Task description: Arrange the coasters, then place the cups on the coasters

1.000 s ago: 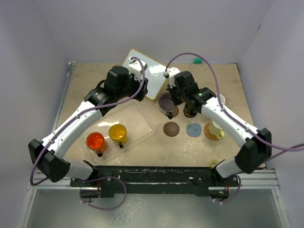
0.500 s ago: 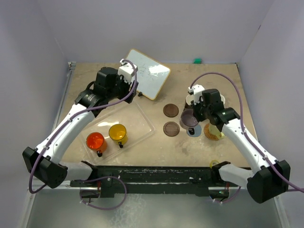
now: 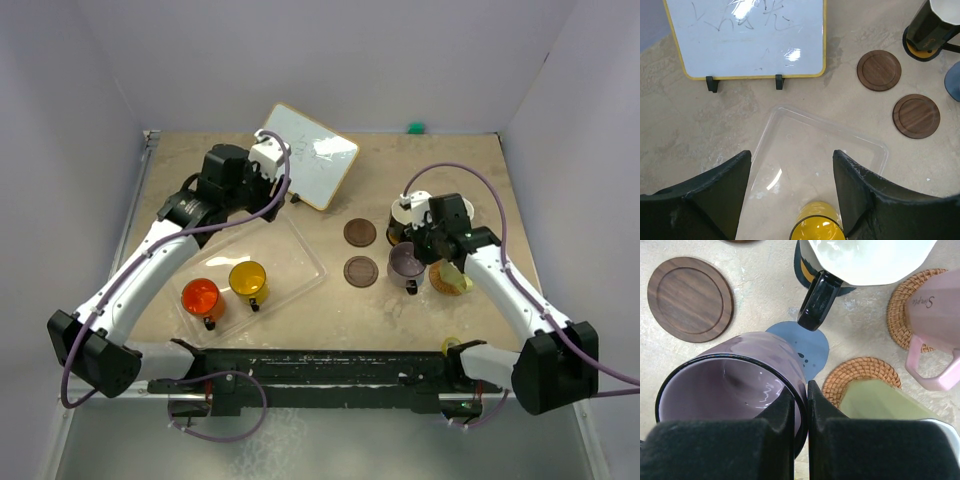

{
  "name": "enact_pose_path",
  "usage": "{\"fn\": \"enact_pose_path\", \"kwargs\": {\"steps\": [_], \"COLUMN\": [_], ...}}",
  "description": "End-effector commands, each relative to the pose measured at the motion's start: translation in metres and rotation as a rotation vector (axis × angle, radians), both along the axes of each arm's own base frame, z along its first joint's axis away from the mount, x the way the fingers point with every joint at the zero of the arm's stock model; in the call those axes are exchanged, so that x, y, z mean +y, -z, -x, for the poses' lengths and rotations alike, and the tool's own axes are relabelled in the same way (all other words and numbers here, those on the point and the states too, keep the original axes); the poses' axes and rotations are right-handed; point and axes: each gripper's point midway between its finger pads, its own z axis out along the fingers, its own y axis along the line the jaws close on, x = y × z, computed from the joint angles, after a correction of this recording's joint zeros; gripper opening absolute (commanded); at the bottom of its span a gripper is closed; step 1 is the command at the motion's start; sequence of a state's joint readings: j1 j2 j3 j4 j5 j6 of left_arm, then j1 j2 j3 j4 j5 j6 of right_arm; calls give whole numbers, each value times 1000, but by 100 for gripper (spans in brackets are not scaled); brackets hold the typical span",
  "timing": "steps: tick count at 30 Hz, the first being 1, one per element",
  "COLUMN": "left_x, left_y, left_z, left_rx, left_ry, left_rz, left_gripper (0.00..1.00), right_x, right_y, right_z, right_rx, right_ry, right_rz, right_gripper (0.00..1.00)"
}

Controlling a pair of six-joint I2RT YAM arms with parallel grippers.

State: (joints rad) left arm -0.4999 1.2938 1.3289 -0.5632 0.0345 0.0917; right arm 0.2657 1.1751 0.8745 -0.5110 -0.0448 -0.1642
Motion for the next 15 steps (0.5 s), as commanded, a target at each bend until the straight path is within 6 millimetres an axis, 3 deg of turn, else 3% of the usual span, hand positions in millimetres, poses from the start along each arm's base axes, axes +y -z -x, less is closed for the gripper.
{"fn": "enact_pose_path", "kwargs": {"steps": [1, 15], "left_x": [1, 1], "left_y": [-17, -17], "left_z": [3, 8], "left_rx": [-57, -59], "left_ry": [19, 36], "left_rz": [24, 32], "left_gripper": [64, 64], "right_x": [5, -3], "right_y": [-7, 6], "right_z": [-19, -35], "right_rx": [-65, -70], "right_ry": [-21, -41], "right_rz": [-18, 28], "right_gripper": [0, 0]}}
